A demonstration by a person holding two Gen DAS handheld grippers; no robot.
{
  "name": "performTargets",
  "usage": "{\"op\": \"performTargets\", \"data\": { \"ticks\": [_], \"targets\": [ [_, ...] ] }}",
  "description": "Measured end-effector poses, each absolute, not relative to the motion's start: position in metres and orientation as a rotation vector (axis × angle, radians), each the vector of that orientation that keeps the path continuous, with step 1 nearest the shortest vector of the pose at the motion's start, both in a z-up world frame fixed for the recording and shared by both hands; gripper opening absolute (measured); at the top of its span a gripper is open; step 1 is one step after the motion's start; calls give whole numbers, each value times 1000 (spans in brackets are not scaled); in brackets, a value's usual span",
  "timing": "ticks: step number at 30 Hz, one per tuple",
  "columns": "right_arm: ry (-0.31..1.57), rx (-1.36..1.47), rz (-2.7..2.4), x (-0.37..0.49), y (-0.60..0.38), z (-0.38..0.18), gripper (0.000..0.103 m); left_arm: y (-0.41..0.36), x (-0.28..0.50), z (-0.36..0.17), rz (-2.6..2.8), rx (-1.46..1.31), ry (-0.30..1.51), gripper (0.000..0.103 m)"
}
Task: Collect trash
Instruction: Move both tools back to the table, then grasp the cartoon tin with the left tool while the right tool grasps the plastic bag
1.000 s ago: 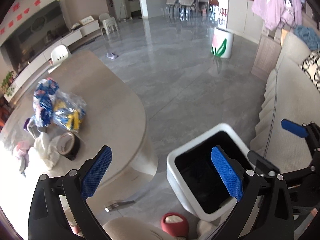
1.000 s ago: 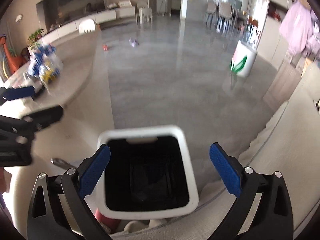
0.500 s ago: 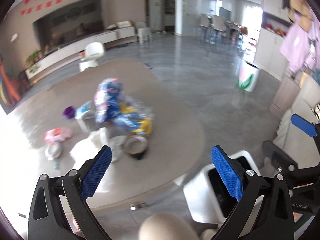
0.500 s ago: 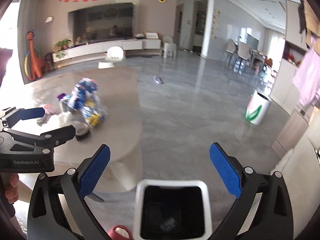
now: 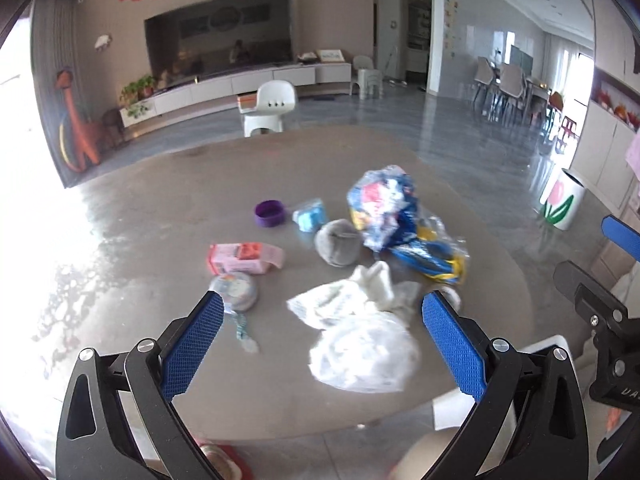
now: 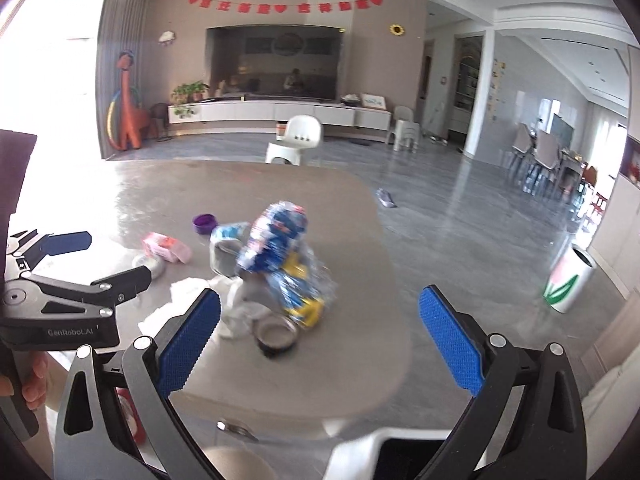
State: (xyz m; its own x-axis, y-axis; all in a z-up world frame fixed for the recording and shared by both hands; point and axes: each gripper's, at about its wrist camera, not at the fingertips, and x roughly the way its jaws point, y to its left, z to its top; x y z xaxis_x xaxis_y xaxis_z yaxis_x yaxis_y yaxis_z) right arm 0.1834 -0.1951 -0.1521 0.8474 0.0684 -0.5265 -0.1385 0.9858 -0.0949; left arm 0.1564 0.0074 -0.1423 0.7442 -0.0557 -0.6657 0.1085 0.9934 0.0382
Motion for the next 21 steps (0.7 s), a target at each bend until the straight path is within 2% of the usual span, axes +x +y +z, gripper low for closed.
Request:
{"op": "performTargets", "data": {
  "ticks": [10,21],
  "targets": [
    [584,-101,183,231,-149,-165,99,57,196,-173,-45,49,765,98],
    [625,-147,228,268,-118,-187,99,91,247,-238,14,-10,864,98]
  ]
}}
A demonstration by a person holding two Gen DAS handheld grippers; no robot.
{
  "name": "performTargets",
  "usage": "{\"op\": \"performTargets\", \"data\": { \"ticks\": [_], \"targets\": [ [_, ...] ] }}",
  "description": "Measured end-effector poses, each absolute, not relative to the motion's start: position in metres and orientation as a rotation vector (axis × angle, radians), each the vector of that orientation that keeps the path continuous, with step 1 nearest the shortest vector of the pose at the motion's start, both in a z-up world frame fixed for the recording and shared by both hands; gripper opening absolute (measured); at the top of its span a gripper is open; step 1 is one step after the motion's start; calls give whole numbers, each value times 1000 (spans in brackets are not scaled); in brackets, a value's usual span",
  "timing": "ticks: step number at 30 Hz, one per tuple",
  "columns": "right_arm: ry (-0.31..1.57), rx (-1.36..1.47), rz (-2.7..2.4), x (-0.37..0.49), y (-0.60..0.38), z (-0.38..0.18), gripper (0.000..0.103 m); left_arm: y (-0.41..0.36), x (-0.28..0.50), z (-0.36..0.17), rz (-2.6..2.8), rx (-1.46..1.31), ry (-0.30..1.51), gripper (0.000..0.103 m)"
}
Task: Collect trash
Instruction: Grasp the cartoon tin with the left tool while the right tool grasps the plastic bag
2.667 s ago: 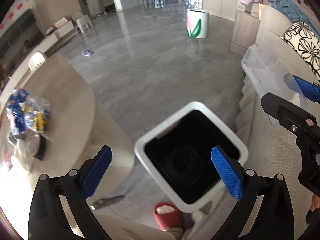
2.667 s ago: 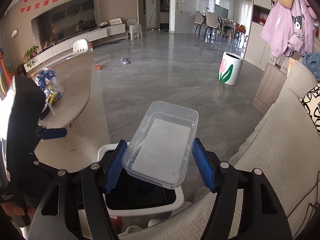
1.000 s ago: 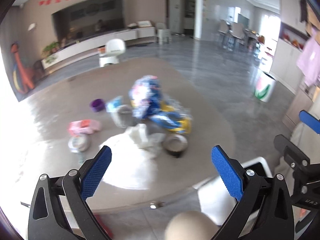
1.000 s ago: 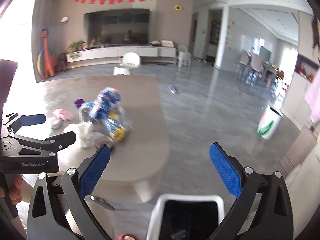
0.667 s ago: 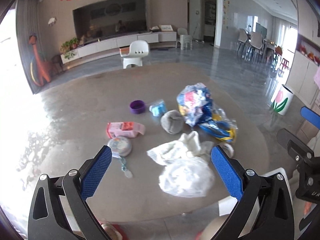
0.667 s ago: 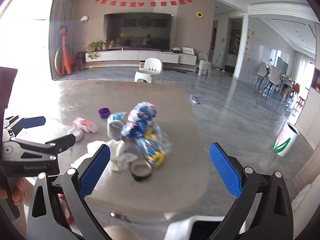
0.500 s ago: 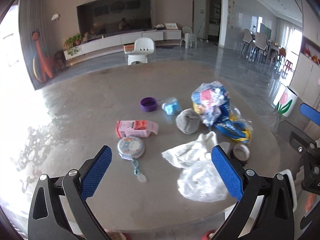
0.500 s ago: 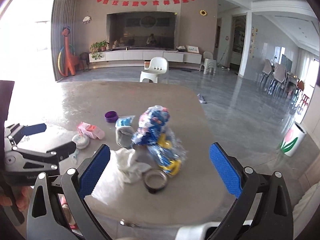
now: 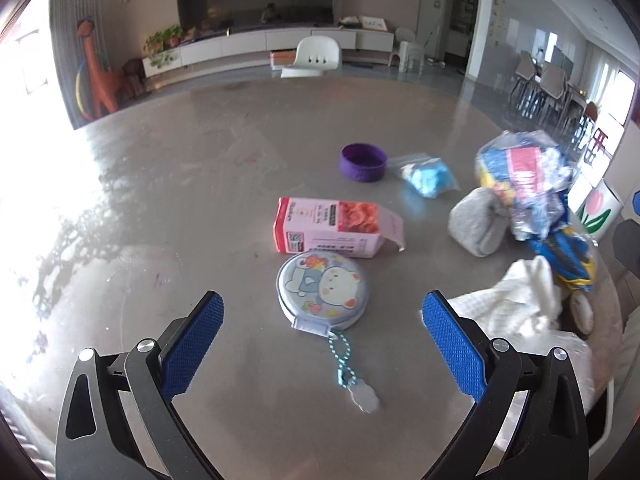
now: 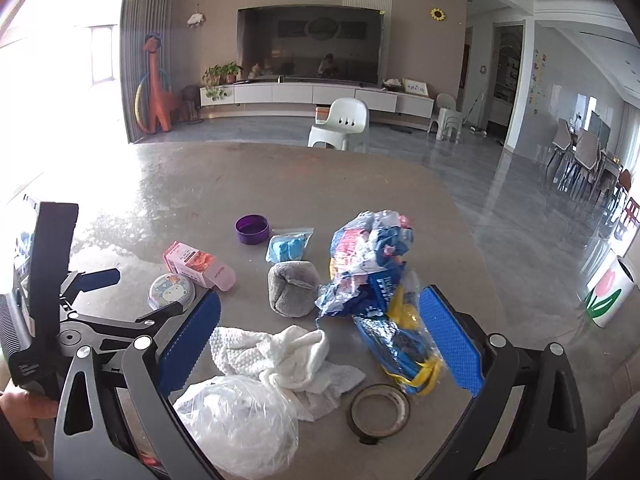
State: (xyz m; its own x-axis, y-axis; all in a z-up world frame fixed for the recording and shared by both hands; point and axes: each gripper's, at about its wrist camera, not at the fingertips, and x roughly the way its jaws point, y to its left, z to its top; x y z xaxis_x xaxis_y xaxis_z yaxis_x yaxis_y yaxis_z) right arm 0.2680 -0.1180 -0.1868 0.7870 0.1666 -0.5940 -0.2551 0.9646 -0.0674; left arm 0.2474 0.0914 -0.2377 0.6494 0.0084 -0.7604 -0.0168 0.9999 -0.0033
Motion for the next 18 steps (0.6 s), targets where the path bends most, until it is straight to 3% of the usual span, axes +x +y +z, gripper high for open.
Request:
{"op": "performTargets", "data": {
  "ticks": [7,9,11,12,18],
  "targets": [
    [640,-147,239,283,-115,-196,99,95,270,-257,22,-33,924,96],
    [641,-143,238,285,-116,-196,99,95,272,-258,16,-27,930,84],
    [638,-139,237,286,-117,-195,99,89,270,-258,4,19,914,62],
    [638,-139,237,286,-119,-195,99,86,270,-258,-14,30,905,58],
    [641,-146,217,292,-123,-197,99,92,261,-249,-9,-6,872,55]
  ]
}}
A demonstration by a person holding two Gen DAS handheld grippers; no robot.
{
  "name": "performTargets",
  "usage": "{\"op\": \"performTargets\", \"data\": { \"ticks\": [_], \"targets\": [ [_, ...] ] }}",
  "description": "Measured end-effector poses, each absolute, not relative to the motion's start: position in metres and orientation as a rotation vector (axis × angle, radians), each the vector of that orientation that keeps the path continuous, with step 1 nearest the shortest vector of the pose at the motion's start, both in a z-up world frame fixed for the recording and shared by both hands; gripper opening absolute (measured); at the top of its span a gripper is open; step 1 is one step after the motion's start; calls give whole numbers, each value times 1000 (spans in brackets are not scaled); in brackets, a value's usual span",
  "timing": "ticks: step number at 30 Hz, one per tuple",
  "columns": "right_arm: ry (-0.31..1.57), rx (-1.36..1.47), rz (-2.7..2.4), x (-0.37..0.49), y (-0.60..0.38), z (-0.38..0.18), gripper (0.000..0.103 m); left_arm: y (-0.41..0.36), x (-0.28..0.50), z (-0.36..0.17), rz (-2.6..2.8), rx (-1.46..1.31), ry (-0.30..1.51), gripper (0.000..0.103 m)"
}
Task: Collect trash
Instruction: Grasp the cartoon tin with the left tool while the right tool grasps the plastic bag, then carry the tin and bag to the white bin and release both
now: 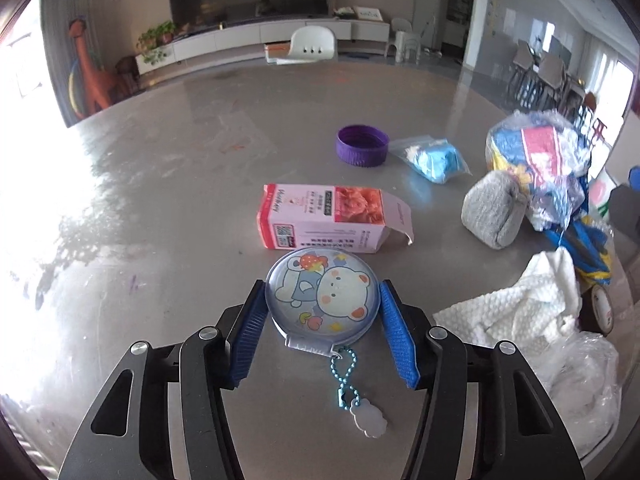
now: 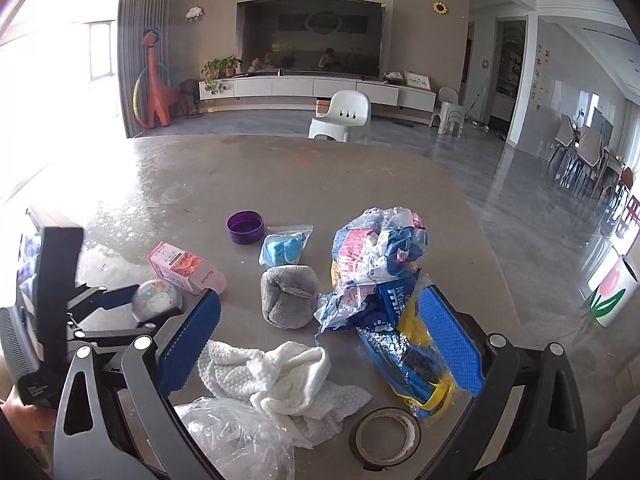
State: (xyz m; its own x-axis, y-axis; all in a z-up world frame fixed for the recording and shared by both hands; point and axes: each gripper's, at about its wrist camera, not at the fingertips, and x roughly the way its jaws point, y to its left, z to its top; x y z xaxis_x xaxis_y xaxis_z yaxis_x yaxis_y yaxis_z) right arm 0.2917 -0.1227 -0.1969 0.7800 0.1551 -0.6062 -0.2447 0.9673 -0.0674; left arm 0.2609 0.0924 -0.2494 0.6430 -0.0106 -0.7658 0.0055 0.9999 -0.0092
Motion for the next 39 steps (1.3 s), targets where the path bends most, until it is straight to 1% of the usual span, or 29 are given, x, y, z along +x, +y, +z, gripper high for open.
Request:
{"op": "performTargets", "data": {
  "ticks": [6,12,13,15,16,18,19,20,26,30,34,39],
  "targets": [
    [651,-139,173,310,-129,-204,99,90,256,-223,-32,-13,775,55],
    [676,-141,114,343,-134,-211,99,75,249,-218,-53,25,744,55],
    [689,-137,109,348,-135,-213,96,71,255,-214,-57,27,742,55],
    [743,-129,102,358,-137,-222,75,66,257,-213,-63,32,735,55],
    [782,-121,114,364,-138,-226,43,65,257,-213,-65,32,732,55],
    [838,-74,153,368,-142,-234,36,64,257,-213,-72,30,732,55],
    [835,-72,157,366,-143,-232,29,65,258,-213,-72,29,731,55],
    [822,-82,159,363,-142,-229,27,65,258,-213,-75,27,730,55],
    [651,-118,165,320,-149,-174,26,68,252,-198,-73,17,692,55],
    [581,-110,172,292,-160,-143,26,64,242,-181,-75,14,653,55],
    [557,-106,174,256,-173,-128,26,46,227,-168,-98,23,632,55],
    [549,-94,145,216,-193,-123,26,16,204,-150,-159,28,619,55]
  ]
}}
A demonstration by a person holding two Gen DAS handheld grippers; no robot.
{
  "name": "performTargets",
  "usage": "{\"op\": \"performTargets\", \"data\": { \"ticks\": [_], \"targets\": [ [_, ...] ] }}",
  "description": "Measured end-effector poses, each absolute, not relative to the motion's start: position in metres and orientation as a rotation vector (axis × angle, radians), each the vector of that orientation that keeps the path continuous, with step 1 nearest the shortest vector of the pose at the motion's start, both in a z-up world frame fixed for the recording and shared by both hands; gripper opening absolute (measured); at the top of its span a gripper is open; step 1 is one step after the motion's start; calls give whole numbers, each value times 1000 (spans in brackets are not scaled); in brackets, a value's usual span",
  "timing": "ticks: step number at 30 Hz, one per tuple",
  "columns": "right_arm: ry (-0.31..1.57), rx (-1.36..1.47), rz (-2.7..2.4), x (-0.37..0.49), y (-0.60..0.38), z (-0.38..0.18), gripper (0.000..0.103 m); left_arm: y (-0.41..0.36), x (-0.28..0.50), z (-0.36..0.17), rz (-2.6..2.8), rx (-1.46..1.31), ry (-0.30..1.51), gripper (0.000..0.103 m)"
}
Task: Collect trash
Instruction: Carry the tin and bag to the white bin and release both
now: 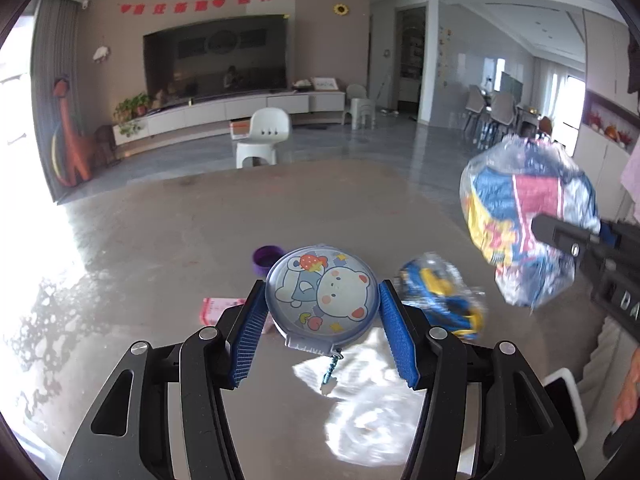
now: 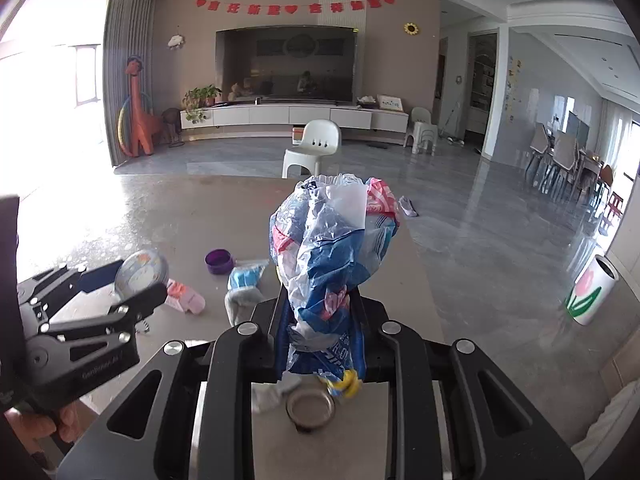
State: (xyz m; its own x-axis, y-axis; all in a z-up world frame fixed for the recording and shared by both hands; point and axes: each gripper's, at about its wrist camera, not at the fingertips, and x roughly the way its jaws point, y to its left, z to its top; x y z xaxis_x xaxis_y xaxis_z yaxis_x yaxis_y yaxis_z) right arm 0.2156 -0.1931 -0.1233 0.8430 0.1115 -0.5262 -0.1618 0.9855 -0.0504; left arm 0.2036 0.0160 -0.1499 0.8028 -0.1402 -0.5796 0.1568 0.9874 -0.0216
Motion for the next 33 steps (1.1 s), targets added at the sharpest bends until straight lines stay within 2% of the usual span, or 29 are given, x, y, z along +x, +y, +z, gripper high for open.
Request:
{"op": "performTargets", "data": {
  "ticks": [12,33],
  "targets": [
    [560,-28,-12,133,-273,-134,26,-90,141,-135,-357,75,618,55],
    [665,76,-284,43,-392,-190,26,-254,78,-193,-690,244,759,55]
  ]
}}
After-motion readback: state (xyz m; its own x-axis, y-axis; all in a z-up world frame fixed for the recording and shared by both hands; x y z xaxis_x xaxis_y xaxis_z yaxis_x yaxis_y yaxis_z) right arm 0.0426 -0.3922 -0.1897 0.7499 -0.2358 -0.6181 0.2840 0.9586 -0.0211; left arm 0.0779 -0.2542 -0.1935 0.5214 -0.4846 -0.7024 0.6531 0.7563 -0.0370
